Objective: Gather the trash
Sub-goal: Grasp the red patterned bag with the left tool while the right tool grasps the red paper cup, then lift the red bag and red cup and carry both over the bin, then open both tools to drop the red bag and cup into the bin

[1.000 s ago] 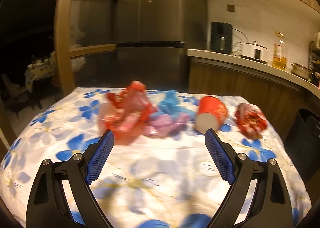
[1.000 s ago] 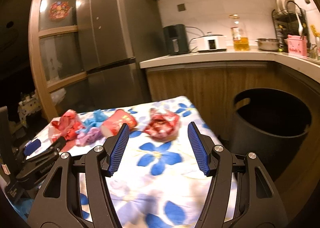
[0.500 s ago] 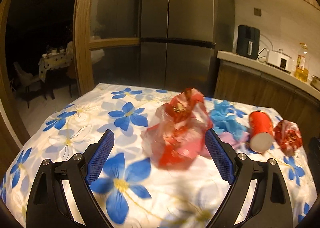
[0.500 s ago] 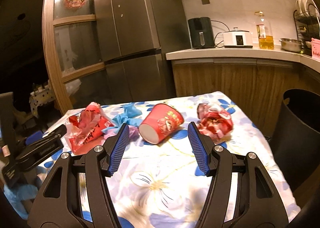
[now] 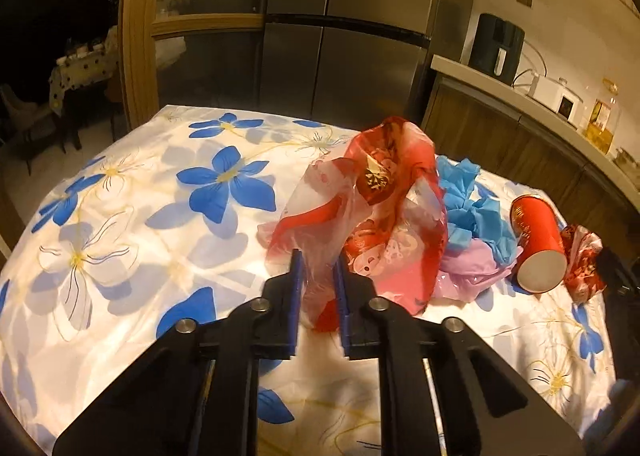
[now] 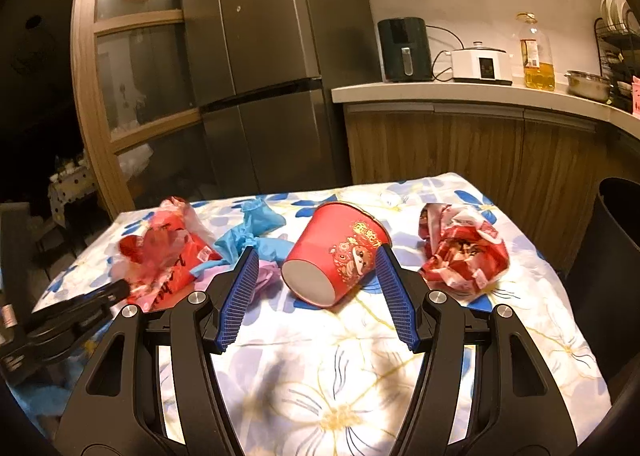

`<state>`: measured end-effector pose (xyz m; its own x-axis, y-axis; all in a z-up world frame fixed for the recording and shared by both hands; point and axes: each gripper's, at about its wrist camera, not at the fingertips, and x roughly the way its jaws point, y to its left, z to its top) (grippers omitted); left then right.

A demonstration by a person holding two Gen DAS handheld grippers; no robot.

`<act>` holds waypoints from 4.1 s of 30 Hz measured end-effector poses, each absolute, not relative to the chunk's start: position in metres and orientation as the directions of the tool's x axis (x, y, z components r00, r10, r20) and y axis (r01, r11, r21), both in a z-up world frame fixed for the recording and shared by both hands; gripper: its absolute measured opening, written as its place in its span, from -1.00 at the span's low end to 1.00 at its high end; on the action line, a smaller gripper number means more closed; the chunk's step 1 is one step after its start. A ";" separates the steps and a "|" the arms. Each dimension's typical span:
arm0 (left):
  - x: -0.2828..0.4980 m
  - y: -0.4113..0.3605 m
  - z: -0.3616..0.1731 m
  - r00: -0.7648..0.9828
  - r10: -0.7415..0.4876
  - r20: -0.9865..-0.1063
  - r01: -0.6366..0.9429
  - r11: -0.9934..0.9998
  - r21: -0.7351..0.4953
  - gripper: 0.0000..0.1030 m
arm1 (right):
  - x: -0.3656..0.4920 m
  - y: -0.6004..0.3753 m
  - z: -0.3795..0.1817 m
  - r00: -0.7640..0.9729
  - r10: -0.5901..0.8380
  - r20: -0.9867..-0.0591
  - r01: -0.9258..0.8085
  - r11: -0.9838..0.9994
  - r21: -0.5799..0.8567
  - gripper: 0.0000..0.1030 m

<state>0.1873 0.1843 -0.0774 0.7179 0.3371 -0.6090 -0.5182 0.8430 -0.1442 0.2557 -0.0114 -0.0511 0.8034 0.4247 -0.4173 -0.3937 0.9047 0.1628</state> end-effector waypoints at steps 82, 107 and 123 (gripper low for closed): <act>0.170 -0.078 0.023 0.945 0.049 -0.325 -0.097 0.986 -0.134 -0.93 | 0.191 -0.265 0.007 0.957 0.140 -0.252 -0.077 0.966 0.247 0.13; 0.249 -0.206 0.011 0.920 -0.162 -0.356 0.131 0.985 -0.111 -0.93 | 0.218 -0.353 0.002 0.965 -0.014 -0.263 0.076 0.971 0.227 0.13; 0.286 -0.229 -0.017 0.876 -0.246 -0.416 0.210 0.969 -0.131 -0.88 | 0.244 -0.352 -0.006 0.962 -0.002 -0.274 0.062 0.976 0.210 0.15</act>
<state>0.2856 -0.2287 -0.0170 0.8755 -0.2456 -0.4160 0.2097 0.9690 -0.1307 0.2438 -0.3521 -0.0062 0.9618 -0.0017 -0.2736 0.0615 0.9757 0.2102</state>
